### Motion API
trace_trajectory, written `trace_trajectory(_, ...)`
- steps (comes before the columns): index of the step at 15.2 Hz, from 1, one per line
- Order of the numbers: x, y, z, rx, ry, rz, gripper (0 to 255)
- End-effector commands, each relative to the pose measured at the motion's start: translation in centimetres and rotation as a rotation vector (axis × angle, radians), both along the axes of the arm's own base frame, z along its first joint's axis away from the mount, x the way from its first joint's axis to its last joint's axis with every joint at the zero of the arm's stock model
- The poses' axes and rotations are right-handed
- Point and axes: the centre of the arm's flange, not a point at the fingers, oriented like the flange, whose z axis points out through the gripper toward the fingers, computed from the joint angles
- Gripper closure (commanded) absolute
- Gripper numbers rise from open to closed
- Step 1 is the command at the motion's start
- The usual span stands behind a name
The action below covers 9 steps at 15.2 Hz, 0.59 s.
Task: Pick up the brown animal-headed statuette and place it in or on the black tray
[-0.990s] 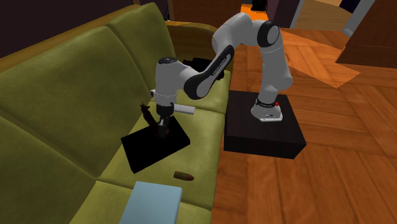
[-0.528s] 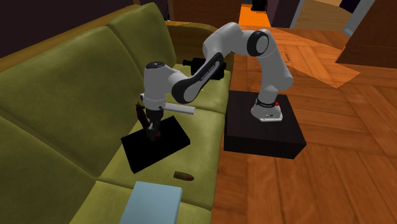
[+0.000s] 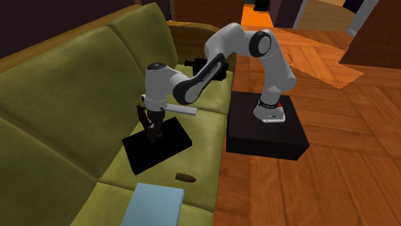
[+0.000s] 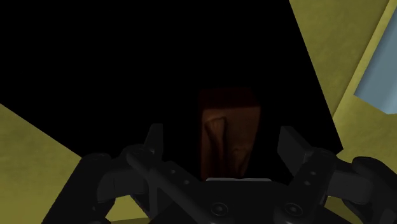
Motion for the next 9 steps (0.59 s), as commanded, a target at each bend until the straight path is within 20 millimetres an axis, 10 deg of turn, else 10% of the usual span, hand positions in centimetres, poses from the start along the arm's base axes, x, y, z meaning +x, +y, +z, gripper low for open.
trace_trajectory(1,0.0,0.0,0.0,0.000,0.000,0.000,0)
trace_trajectory(9,-0.6,-1.2,4.7,0.000,0.000,0.000,0)
